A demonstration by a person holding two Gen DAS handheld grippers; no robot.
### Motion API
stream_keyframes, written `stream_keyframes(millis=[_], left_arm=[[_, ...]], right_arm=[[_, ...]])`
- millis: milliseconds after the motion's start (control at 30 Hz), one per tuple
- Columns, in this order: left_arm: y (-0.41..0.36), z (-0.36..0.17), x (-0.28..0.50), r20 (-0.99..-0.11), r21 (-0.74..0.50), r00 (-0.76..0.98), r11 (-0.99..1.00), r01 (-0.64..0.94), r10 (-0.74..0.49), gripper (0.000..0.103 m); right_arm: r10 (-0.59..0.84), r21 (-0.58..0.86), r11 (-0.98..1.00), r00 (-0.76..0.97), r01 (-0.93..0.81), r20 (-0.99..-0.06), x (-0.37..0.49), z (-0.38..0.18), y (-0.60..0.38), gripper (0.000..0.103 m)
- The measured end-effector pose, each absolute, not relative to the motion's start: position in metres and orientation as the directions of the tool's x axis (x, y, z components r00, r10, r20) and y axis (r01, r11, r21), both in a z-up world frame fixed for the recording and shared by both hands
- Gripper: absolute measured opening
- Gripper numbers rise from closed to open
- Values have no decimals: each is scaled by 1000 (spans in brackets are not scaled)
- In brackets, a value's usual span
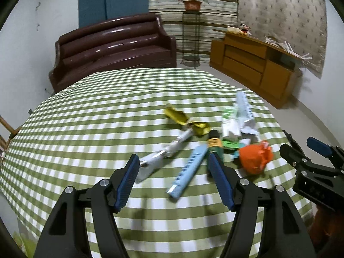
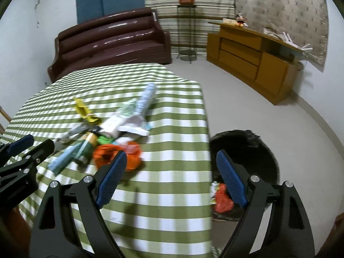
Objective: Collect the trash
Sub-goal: 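Return both grippers to the table and close the right gripper on the orange bag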
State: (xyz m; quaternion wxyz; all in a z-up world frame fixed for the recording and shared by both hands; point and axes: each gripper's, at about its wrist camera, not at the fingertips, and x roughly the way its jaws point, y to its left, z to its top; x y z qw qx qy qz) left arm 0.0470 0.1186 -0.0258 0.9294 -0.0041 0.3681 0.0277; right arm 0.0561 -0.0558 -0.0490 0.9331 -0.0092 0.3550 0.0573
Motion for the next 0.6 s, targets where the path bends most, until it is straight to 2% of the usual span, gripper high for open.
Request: stream_keyframes(millis=[267, 600], left_arm=[[148, -25, 44, -677, 11, 731, 995, -102, 82, 67], [164, -33, 47, -689, 20, 719, 994, -107, 91, 70]], right_arm=[[140, 22, 985, 714, -172, -686, 61, -55, -22, 83], [102, -7, 988, 682, -155, -724, 72, -66, -11, 82]])
